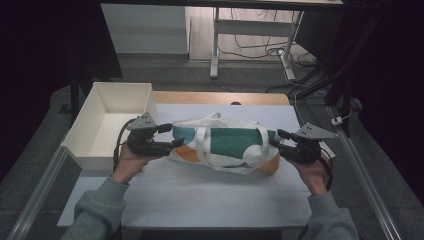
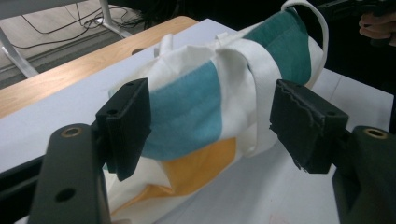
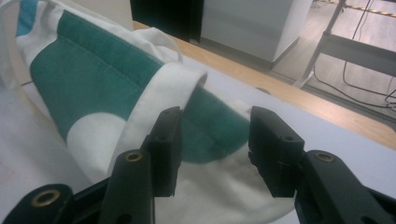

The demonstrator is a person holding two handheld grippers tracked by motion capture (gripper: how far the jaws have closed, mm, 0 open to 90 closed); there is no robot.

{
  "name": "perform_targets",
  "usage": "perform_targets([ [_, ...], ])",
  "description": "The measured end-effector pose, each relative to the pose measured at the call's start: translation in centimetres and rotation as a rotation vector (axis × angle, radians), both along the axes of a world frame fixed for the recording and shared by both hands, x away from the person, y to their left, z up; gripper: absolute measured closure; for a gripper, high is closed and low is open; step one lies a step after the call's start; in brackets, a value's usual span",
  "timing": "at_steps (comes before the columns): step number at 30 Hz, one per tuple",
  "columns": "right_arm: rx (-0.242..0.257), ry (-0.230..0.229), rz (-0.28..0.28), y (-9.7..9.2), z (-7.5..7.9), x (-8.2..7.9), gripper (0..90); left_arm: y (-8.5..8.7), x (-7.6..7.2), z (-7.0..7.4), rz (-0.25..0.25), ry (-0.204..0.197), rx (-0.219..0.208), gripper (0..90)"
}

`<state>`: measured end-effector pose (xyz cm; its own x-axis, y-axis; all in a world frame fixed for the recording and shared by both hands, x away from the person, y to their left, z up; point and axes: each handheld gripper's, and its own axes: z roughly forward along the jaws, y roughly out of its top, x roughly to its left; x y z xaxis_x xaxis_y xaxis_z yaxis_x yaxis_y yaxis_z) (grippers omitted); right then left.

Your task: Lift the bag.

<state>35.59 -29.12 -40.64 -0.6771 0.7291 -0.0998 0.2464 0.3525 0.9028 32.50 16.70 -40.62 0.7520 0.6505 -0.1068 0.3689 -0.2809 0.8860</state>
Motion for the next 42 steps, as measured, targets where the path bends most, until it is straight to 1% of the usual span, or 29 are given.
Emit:
perform_targets([
  [3,-0.005,0.004,0.006,-0.2,-0.4,-0.4,53.5,0.0,-0.4,-0.5,-0.004,0.011,0.01,29.6],
  [9,-0.011,0.014,0.015,-0.5,-1.3,-1.1,52.2,0.1,-1.5,-1.5,-0.005,0.019,0.022,29.5],
  [12,-0.011,0.023,0.013,-0.6,-1.7,-1.3,51.1,0.2,-1.8,-2.2,-0.001,0.032,0.026,29.5],
  [15,-0.025,0.033,0.013,-0.8,-2.2,-1.7,49.7,0.2,-2.2,-3.0,-0.003,0.045,0.037,29.3],
  [18,-0.045,0.041,0.013,-0.9,-2.8,-2.2,48.5,0.3,-2.6,-3.8,0.005,0.051,0.045,28.8],
  [20,-0.049,0.052,0.019,-1.0,-3.3,-2.4,47.8,0.4,-2.9,-4.4,0.007,0.058,0.044,28.3],
  [22,-0.054,0.059,0.022,-1.0,-3.8,-2.6,46.9,0.5,-3.1,-4.9,0.008,0.061,0.051,28.3],
  [27,-0.067,0.074,0.013,-1.0,-5.3,-2.9,43.1,0.8,-3.8,-6.2,0.022,0.056,0.071,28.2],
  [30,-0.083,0.082,0.009,-1.2,-6.2,-3.1,42.1,1.2,-4.2,-6.9,0.024,0.067,0.076,28.0],
  [32,-0.084,0.087,0.009,-1.4,-6.6,-3.2,41.6,1.5,-4.4,-7.4,0.027,0.076,0.083,27.9],
  [36,-0.088,0.095,0.001,-1.9,-7.4,-3.5,40.8,2.2,-4.8,-8.4,0.04,0.101,0.085,27.8],
  [40,-0.102,0.104,-0.004,-2.4,-8.2,-3.9,40.2,3.0,-5.3,-8.9,0.05,0.114,0.083,27.4],
  [42,-0.1,0.107,-0.003,-2.6,-8.6,-4.0,40.0,3.5,-5.5,-9.1,0.061,0.116,0.081,27.4],
])
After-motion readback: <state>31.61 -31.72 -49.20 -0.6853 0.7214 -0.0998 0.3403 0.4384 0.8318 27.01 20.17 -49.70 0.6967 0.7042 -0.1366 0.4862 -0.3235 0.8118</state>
